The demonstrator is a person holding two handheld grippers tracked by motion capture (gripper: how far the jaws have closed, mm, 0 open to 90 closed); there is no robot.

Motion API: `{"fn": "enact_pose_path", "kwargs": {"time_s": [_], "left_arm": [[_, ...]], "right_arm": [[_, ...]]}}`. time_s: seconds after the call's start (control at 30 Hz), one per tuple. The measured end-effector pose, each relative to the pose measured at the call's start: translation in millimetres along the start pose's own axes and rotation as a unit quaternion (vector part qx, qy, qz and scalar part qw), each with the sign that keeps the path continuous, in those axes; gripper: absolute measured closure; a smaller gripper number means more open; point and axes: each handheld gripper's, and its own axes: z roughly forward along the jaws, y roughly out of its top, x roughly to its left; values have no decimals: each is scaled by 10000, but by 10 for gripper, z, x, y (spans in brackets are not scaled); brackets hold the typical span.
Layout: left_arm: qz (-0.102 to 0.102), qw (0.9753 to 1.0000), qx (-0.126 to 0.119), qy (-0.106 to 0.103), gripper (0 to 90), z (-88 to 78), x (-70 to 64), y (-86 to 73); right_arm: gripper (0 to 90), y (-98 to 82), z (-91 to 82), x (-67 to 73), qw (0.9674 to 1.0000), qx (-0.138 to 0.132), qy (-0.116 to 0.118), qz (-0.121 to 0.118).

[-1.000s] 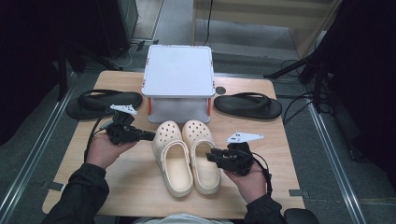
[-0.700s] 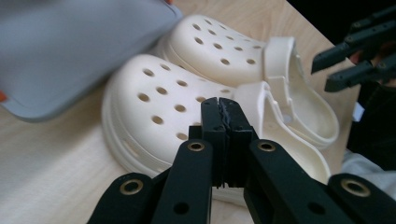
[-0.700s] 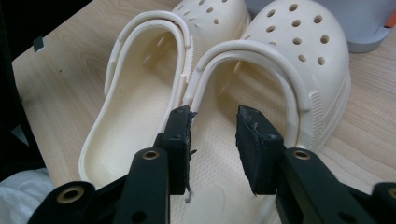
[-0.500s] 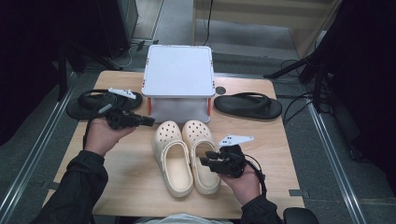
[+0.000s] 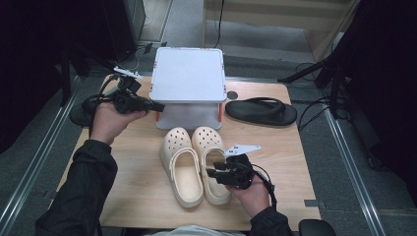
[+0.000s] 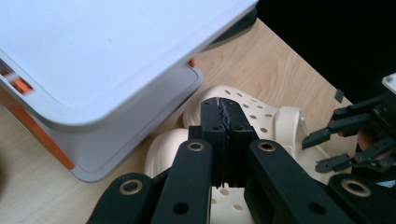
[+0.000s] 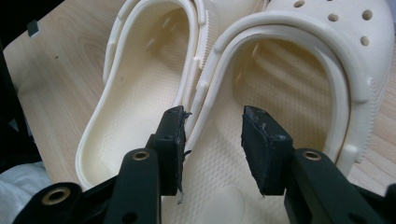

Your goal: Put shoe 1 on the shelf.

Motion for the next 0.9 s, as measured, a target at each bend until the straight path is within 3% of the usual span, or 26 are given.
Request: {"fn": "enact_pose_path", "kwargs": {"time_s": [0.27,0.4,0.9], "left_arm": [[-57,9997,32,246,897,0,70,210],[-48,9996,65,256,897,44,121,285],[-152,9995,156,234,897,225,336,332]], "right_arm": [[592,15,48,41,10000,49,-28,-5],[587,15,57,61,10000,61,-51,8],[533,59,155,164,9996,93,-265,88]]}}
